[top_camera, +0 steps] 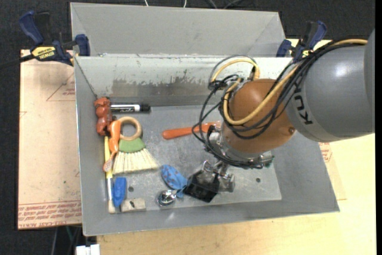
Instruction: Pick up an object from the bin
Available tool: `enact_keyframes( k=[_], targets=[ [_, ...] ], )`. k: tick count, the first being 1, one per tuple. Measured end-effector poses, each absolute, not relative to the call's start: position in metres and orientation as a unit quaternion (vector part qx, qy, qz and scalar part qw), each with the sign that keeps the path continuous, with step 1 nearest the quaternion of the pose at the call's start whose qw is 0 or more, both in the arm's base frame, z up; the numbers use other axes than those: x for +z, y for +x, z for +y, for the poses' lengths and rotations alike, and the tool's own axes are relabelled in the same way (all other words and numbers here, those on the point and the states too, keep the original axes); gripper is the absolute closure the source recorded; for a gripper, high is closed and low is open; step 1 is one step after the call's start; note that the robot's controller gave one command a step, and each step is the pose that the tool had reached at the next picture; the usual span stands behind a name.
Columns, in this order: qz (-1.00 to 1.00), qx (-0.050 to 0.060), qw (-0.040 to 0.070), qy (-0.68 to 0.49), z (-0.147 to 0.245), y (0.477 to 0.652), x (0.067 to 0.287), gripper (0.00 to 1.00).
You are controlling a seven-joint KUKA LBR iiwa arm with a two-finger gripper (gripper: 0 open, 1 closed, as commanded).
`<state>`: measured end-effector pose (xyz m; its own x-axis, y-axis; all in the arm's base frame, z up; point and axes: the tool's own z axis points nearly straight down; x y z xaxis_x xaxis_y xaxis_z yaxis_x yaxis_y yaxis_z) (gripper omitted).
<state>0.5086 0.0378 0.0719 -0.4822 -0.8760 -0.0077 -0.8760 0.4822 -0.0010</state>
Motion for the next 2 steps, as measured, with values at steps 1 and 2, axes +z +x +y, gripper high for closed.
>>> enact_keyframes(
  k=[1,2],
  targets=[
    [0.861,0.001,0.004,-0.509,0.038,0.509,0.072,1.00],
    [0.861,0.004,0.000,-0.508,0.038,0.506,0.108,1.00]
  ],
)
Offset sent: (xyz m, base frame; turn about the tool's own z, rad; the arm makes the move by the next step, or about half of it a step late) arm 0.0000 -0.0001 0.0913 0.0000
